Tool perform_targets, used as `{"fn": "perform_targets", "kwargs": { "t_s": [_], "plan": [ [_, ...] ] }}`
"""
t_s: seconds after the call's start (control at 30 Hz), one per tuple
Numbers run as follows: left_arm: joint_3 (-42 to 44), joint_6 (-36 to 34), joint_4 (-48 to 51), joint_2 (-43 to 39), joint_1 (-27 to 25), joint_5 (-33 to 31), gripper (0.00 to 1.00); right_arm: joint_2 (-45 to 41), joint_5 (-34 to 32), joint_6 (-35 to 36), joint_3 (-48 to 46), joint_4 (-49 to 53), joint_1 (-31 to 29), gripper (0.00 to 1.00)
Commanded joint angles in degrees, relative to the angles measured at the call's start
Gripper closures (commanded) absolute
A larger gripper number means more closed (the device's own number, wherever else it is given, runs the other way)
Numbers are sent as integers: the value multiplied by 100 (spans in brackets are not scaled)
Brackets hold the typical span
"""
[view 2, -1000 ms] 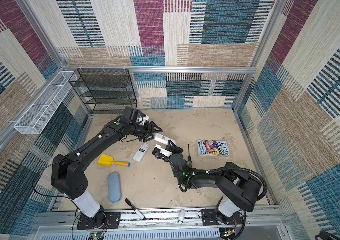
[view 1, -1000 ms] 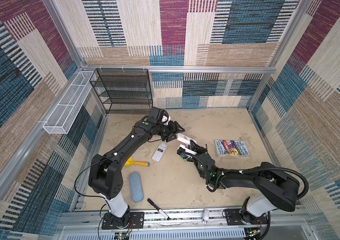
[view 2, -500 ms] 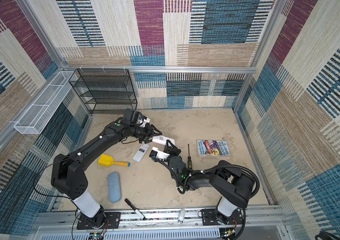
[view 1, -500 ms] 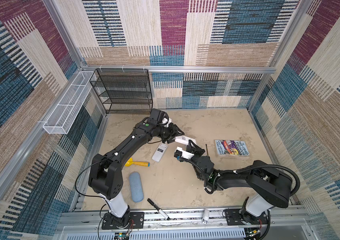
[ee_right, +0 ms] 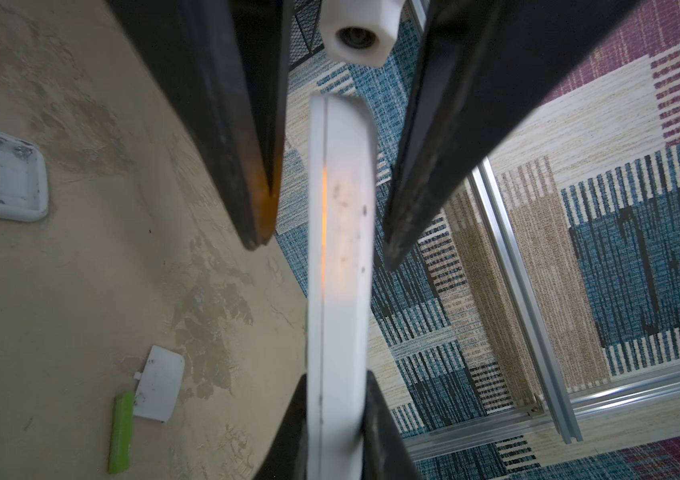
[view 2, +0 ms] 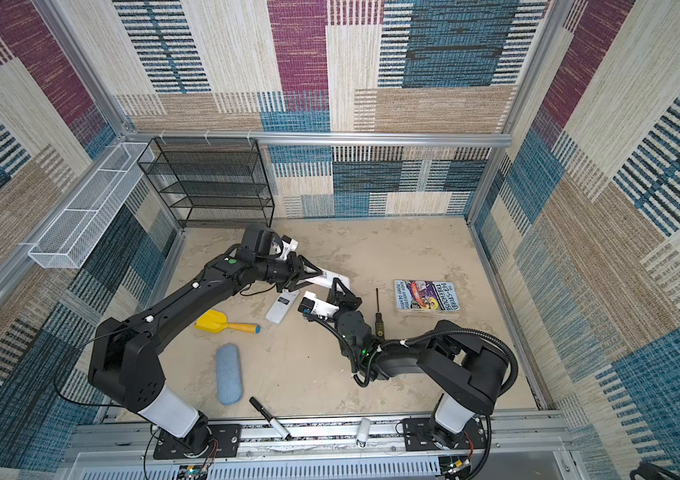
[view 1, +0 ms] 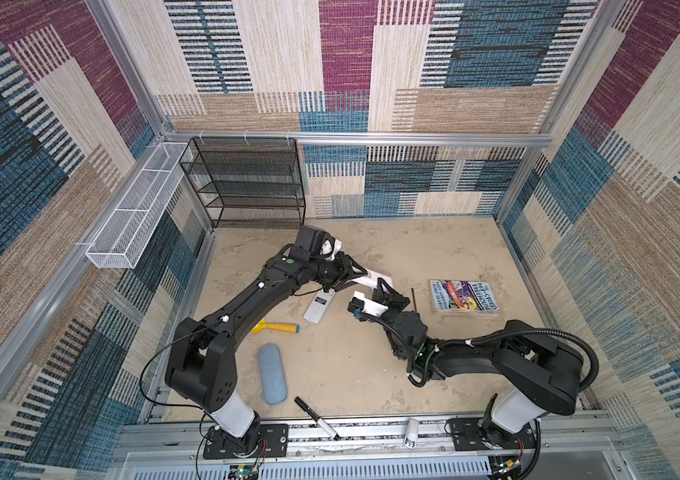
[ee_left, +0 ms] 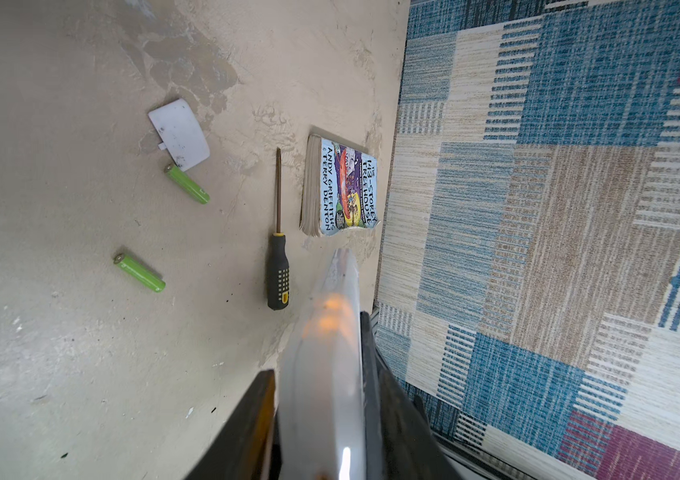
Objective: Unload the batteries from the remote control
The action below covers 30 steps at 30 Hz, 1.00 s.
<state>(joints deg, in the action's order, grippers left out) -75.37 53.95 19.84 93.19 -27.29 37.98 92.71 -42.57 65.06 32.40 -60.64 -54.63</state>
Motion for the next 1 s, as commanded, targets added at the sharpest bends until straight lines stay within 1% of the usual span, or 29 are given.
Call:
{"fn": "perform_targets", "kwargs": {
  "t_s": [0.0, 0.1, 0.37, 0.5, 0.57, 0.63, 0.83, 0.97],
  "plan": [
    [57, 43, -338, -42, -21, 17, 58, -29, 11, -137, 64, -77, -8, 84],
    [67, 28, -381, -16, -47, -2, 60, -29, 4, -145, 114, -39, -8, 84],
    [162, 93, -558, -26, -66, 2, 77, -10, 2, -153, 152, -44, -6, 84],
    [224, 151, -654, -51, -66, 48, 83, 11, -24, -133, 126, -103, -9, 84],
    [271, 192, -724, -79, -61, 66, 85, -14, -32, -150, 117, -123, -8, 82],
    [335, 269, -873, -91, -60, 97, 87, -47, -29, -177, 117, -123, -6, 78],
    [436, 410, -1131, -159, -57, 171, 89, -96, -56, -237, 84, -139, -4, 62],
    [420, 328, -1067, -234, -31, 67, 90, -233, -42, -397, 32, 11, -5, 47]
  ]
}}
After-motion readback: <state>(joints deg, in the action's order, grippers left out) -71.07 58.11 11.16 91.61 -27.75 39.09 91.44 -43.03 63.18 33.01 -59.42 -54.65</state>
